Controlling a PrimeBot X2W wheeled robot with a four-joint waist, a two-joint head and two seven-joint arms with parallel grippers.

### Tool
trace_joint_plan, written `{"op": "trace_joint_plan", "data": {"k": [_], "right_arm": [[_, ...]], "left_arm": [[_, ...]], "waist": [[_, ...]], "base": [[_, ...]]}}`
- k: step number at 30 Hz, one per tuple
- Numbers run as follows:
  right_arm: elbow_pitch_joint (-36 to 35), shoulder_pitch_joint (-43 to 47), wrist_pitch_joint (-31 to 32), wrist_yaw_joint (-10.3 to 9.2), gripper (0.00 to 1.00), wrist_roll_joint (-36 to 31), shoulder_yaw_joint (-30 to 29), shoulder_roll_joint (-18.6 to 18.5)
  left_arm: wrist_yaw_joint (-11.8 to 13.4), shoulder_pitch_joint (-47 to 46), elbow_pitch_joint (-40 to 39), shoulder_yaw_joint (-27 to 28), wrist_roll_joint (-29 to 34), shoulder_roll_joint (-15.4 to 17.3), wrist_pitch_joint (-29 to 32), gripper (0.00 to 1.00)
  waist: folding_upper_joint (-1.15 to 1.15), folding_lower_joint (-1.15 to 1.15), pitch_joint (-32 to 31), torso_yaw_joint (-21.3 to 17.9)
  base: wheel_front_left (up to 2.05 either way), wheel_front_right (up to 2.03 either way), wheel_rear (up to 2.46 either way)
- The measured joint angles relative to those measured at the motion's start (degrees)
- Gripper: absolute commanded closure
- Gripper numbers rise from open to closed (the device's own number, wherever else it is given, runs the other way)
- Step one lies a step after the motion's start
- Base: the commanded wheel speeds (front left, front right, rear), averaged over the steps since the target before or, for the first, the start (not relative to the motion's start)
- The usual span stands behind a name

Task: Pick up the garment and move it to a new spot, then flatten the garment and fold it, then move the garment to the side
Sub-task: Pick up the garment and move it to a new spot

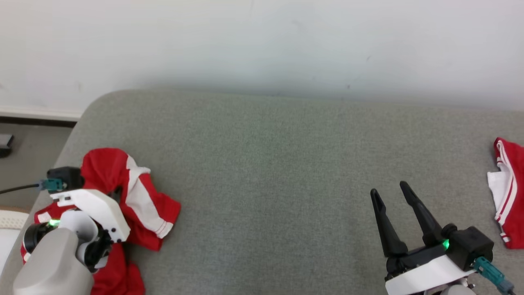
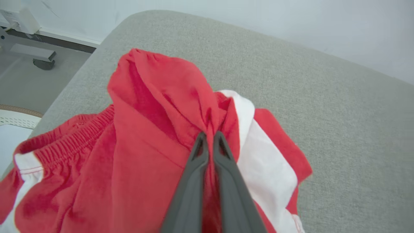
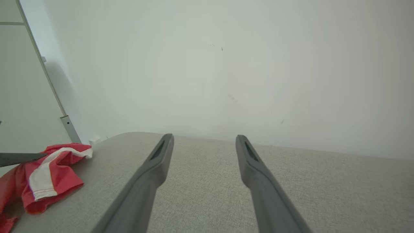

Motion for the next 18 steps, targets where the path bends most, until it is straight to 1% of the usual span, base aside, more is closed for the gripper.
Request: {"op": "trace_joint_plan", "data": {"k": [8, 11, 18], "right_arm": [[-0.19, 3.07, -0.01, 0.00, 0.00, 0.44, -0.66, -0.19], [-0.71, 3.81, -0.01, 0.00, 0.00, 0.52, -1.15, -0.22], [-1.26, 4.19, -0.01, 0.00, 0.00, 0.56, -1.42, -0.48]], "left_arm": [[0.00, 0.32, -9.35, -2.90, -0.21, 1.46, -0.45, 1.00], [0.09, 0.93, -14.44, -3.41, -0.21, 1.51, 0.11, 1.00], [1.55, 2.64, -27.93, -4.53, -0.63, 0.93, 3.52, 1.00]], "waist": [[0.00, 0.00, -4.17, -1.79], [0.00, 0.00, -5.04, -3.17], [0.00, 0.00, -6.07, -7.52]], "base": [[0.00, 0.00, 0.00], [0.00, 0.00, 0.00], [0.00, 0.00, 0.00]]}}
